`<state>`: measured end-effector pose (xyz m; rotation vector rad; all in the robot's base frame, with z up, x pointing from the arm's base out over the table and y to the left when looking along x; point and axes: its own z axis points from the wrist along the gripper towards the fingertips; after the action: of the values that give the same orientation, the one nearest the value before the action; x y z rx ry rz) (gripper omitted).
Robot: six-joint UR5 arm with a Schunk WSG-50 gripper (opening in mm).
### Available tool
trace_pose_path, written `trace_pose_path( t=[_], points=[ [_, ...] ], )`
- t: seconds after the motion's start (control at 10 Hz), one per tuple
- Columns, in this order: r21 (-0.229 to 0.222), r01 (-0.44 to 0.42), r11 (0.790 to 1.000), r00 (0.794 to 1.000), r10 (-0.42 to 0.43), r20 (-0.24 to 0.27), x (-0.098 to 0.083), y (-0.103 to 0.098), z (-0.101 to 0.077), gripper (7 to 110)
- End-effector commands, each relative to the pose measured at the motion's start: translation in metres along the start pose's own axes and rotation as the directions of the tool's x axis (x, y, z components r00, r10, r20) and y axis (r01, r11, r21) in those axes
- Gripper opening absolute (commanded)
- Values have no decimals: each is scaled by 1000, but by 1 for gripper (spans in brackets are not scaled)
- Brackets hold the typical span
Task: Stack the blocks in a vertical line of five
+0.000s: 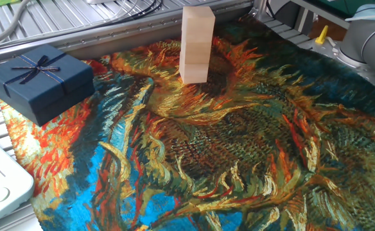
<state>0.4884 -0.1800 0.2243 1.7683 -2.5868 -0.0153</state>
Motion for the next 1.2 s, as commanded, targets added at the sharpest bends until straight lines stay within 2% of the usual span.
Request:
trace_pose_path(
  t=[0.0, 0.1, 0.2, 0.3, 0.4, 0.6, 0.7, 1.1],
  points=[
    [-1, 33, 999, 999, -33, 13, -3, 0, -1, 7],
    [2, 38, 999, 999, -38, 1, 1, -1, -1, 7],
    [-19, 8, 1000, 1000, -9, -13, 9, 5, 2, 7],
    [-41, -54, 998, 997, 51, -56, 22, 11, 3, 7],
    [-39, -80, 996, 994, 77, -78, 29, 11, 5, 7],
    [-45, -95, 994, 993, 92, -79, 35, 12, 10, 7],
    [-49, -79, 996, 995, 76, -68, 35, 14, 15, 7],
    [-11, -51, 999, 999, 51, -5, 10, 12, 30, 7]
  ],
)
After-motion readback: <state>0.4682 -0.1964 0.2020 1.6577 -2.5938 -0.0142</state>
